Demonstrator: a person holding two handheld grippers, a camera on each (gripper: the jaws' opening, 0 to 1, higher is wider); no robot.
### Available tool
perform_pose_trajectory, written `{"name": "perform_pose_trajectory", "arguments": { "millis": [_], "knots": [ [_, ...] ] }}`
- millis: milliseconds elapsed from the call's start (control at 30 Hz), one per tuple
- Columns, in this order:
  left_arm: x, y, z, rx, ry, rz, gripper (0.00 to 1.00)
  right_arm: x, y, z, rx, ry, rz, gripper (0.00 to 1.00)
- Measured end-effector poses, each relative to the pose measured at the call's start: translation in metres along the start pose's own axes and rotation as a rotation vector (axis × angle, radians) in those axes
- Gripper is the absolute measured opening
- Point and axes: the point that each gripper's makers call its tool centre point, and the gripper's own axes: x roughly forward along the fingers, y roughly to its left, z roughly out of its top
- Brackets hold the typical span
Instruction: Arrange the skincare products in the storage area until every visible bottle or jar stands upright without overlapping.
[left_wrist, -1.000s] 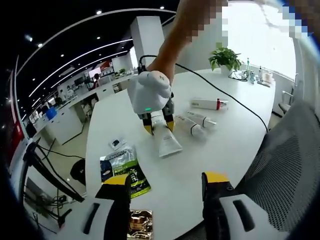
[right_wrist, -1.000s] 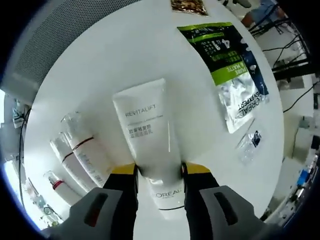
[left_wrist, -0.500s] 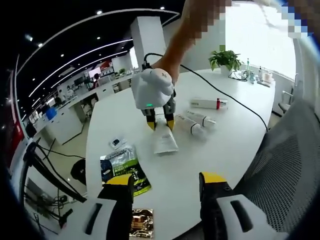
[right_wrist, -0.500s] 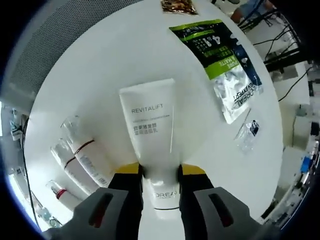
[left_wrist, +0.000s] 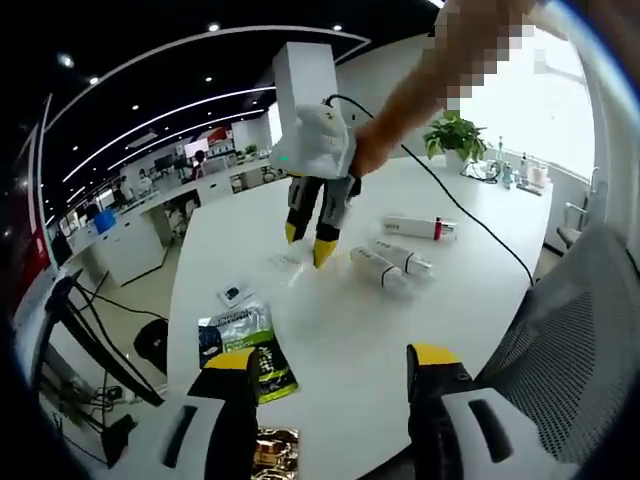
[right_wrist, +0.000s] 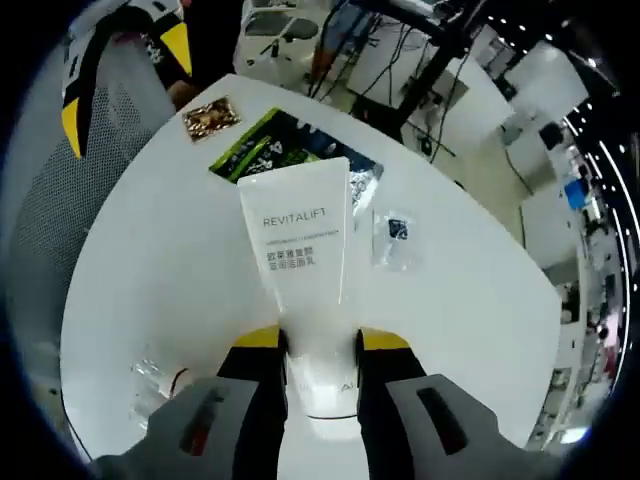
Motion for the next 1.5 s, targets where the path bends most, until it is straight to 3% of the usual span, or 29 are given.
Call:
{"name": "perform_pose_trajectory", "arguments": {
  "millis": [167,233,300,367,600,767,867,933,1000,1033,1067,1133,1233,1333,1400,1500],
  "knots": [
    [0.0,-0.001,0.001,-0.007,-0.005,-0.004,0.61,-0.021,-0.007,0.022,0.167,-0.135,-0.088,0.23],
    [-0.001,-0.002,0.002,-0.001,-0.011,-0.008,0.61,-0.033,-0.009,0.033,0.291,-0.214,-0.118,0.23],
    [-0.003,0.0,0.012,-0.032,-0.062,-0.008,0.61,-0.048,-0.011,0.049,0.452,-0.335,-0.141,0.23],
    [-0.005,0.0,0.016,-0.072,-0.087,-0.019,0.64,-0.067,-0.012,0.065,0.542,-0.439,-0.187,0.23],
    [-0.005,-0.005,0.017,-0.046,-0.09,-0.034,0.65,-0.113,0.014,0.1,0.721,-0.656,-0.233,0.24],
    [-0.007,-0.005,0.018,-0.047,-0.104,-0.039,0.67,-0.126,0.04,0.102,0.82,-0.702,-0.239,0.24],
    [-0.013,-0.003,0.039,-0.113,-0.213,-0.054,0.74,-0.133,0.052,0.105,0.845,-0.707,-0.254,0.24],
    [-0.018,-0.002,0.048,-0.15,-0.253,-0.064,0.77,-0.138,0.055,0.107,0.88,-0.73,-0.254,0.24],
    [-0.029,0.004,0.073,-0.097,-0.372,-0.043,0.77,-0.145,0.059,0.112,0.891,-0.752,-0.273,0.24],
    [-0.032,0.007,0.078,-0.076,-0.397,-0.026,0.79,-0.149,0.062,0.116,0.885,-0.761,-0.281,0.24],
    [-0.034,0.01,0.081,-0.063,-0.406,-0.01,0.8,-0.152,0.064,0.119,0.884,-0.772,-0.283,0.25],
    [-0.034,0.007,0.077,-0.081,-0.35,-0.003,0.81,-0.159,0.069,0.125,0.88,-0.79,-0.285,0.25],
    [-0.033,-0.008,0.079,-0.096,-0.339,-0.046,0.8,-0.166,0.076,0.133,0.864,-0.804,-0.293,0.25],
    [-0.032,-0.021,0.081,-0.008,-0.343,-0.064,0.7,-0.171,0.084,0.135,0.864,-0.813,-0.302,0.25],
    [-0.033,-0.026,0.085,0.028,-0.335,-0.079,0.52,-0.171,0.09,0.137,0.871,-0.821,-0.297,0.25],
    [-0.032,-0.048,0.103,-0.039,-0.395,-0.194,0.45,-0.171,0.101,0.143,0.832,-0.818,-0.287,0.26]
  ]
}}
